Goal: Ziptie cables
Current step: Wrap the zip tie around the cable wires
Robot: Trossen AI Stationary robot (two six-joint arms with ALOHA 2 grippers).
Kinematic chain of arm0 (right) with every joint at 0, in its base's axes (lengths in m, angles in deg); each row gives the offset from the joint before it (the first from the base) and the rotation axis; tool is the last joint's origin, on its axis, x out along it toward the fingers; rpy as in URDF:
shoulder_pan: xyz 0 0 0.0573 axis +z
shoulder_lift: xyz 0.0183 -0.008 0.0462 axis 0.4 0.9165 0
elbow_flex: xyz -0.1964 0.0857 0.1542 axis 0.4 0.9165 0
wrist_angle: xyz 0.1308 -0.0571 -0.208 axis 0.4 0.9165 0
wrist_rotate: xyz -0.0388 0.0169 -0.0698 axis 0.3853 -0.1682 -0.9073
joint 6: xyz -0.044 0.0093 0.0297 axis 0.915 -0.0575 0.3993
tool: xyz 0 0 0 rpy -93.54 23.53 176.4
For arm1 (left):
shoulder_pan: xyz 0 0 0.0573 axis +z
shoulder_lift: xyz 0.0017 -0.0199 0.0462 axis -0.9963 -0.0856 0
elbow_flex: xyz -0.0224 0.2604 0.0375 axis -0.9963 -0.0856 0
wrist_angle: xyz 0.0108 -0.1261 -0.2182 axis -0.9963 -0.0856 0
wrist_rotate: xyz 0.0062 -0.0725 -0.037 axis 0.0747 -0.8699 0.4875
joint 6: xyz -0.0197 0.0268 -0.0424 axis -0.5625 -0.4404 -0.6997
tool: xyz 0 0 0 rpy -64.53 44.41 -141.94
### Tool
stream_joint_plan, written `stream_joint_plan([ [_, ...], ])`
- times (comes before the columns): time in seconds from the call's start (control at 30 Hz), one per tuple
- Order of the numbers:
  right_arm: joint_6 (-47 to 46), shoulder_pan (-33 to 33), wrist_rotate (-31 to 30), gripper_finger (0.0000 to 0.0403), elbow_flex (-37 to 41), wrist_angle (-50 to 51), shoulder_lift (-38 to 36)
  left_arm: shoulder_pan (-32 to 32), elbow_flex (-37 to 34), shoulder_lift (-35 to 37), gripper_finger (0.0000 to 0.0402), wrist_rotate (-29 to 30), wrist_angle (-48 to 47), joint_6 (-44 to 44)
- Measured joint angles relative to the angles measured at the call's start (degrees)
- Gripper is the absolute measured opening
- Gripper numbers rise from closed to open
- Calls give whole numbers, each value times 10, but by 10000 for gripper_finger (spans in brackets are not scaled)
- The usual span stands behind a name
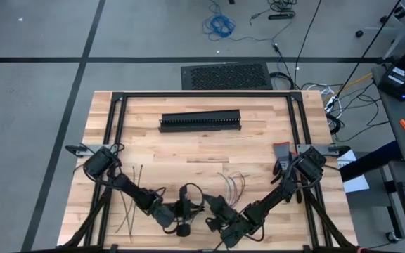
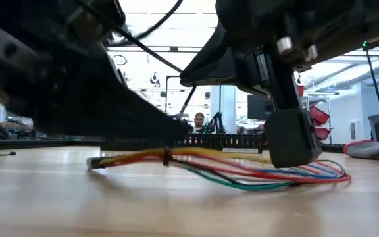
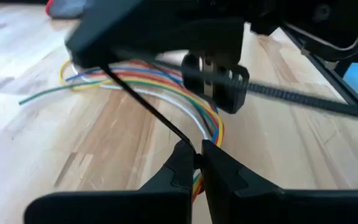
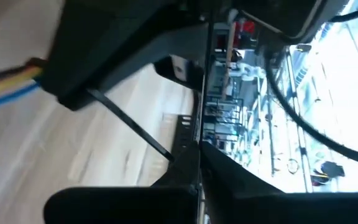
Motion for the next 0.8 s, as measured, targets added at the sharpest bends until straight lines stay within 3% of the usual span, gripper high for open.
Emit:
stream_joint_plan([
  [0.33,24,-2,-28,0,-3,-5,2,6,0,-60,22,-1,63,-30],
  [0.8,39,-3,-49,0,-5,-27,1,6,0,-63,22,-5,63,-30],
])
